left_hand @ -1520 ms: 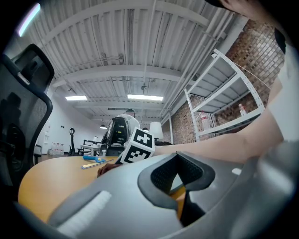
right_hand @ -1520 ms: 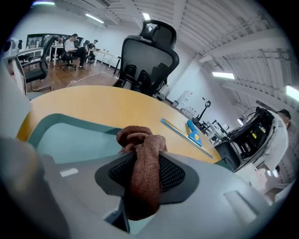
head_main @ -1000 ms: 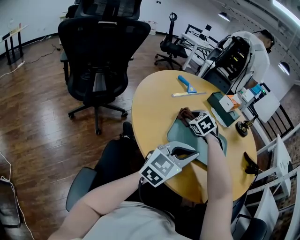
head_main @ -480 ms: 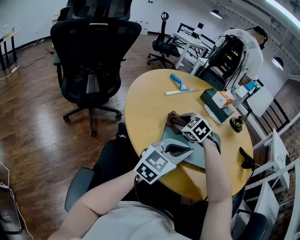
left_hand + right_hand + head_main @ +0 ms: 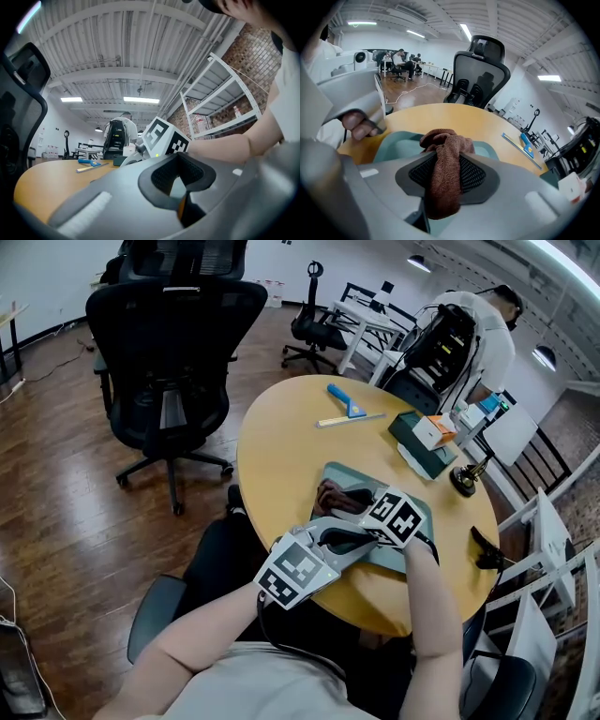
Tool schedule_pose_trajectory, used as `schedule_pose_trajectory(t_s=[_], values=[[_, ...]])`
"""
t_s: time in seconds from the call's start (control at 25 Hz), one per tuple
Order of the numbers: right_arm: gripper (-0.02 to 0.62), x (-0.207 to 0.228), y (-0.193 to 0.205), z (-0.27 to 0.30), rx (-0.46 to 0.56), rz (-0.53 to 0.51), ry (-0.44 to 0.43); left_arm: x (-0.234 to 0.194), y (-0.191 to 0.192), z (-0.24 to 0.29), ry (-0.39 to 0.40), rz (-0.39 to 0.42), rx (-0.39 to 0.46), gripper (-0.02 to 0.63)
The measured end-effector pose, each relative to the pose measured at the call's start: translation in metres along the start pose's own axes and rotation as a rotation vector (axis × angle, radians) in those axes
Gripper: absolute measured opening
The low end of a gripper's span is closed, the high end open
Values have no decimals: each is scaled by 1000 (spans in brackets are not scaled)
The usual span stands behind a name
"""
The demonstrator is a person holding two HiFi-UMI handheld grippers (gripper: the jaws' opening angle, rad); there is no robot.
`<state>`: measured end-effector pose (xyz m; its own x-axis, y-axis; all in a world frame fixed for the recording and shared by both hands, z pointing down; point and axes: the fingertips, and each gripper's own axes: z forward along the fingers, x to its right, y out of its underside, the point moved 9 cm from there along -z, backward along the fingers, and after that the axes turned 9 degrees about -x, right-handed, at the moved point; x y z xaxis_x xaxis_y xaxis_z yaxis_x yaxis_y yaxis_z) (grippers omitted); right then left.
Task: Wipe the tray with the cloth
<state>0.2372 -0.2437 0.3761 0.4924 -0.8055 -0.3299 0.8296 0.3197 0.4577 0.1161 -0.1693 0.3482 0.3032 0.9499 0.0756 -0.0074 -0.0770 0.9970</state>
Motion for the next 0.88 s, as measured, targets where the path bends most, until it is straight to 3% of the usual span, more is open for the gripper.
schedule_pose_trajectory(t_s=[0.32,0.52,0.64,0.88], values=[[135,-24,10,-11,102,-26,-133,5,2,-28,81,54,153,321],[135,-39,12,-21,128,-85,-187,-17,6,-49,35,-63,210,321],[135,-41,11,-23,124,-100,-185,-23,5,-50,0,-114,158,321],[135,-37,44,-41,98,-58,-143,-15,4,-47,-15,-63,59,321]])
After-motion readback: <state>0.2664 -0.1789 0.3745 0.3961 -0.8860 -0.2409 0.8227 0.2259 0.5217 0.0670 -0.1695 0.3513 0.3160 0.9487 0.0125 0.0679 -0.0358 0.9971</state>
